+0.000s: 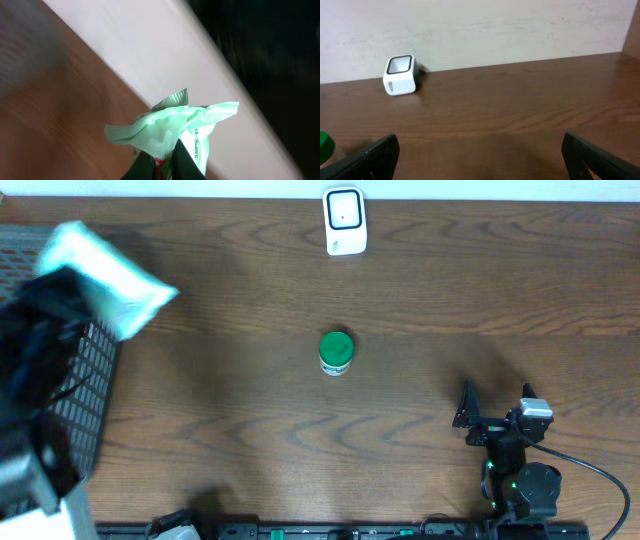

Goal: Scan the item barcode
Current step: 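Carry the wipes pack under the scanner and hold it there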

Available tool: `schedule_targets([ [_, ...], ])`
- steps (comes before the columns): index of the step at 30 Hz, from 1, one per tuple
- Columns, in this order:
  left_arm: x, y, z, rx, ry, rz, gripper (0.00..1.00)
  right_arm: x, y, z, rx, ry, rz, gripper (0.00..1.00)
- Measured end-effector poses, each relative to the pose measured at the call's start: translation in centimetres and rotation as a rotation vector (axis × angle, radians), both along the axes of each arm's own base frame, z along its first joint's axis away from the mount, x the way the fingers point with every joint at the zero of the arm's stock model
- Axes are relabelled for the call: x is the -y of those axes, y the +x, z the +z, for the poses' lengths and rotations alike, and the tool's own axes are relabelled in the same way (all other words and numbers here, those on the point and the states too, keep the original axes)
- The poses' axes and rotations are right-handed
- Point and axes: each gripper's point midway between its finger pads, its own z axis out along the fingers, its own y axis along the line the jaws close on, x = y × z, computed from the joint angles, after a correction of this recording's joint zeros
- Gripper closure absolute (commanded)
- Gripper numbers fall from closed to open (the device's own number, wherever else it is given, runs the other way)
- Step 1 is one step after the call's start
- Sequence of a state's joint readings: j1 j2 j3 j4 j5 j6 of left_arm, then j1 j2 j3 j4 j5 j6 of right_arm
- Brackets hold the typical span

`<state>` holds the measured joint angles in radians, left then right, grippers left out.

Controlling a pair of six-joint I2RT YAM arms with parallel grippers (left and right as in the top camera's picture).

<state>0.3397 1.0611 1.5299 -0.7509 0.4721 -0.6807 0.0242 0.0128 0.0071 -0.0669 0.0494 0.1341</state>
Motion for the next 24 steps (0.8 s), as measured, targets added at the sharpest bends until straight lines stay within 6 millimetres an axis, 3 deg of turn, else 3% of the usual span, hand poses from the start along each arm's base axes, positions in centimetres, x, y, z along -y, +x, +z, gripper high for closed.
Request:
schedule_targets([
  [3,6.8,3.2,-3.4,-0.105,0.019,-0.208,0.93,0.0,0.0,0.0,0.0,0.0,0.0,0.01],
  [7,13.2,5.9,-8.0,-0.226,0.118,-0.324,0.93,0.0,0.0,0.0,0.0,0.0,0.0,0.01],
  [9,15.5,7.4,-10.4,-0.272,0.163,-0.348,0.93,0.0,0.0,0.0,0.0,0.0,0.0,0.01],
  [13,18.6,10.0,-15.7,-0.372,0.229,-0.378,0.93,0.0,0.0,0.0,0.0,0.0,0.0,0.01],
  [17,21.1,11.3,-22.0,-0.503,0.287,-0.419,0.92,0.0,0.0,0.0,0.0,0.0,0.0,0.01],
  [21,22.9,11.4,-26.2,-0.588,0.316,-0.459,0.93,0.0,0.0,0.0,0.0,0.0,0.0,0.01],
  [24,24.0,11.4,-28.1,-0.615,0.329,-0.48,0.92,0.0,0.0,0.0,0.0,0.0,0.0,0.01],
])
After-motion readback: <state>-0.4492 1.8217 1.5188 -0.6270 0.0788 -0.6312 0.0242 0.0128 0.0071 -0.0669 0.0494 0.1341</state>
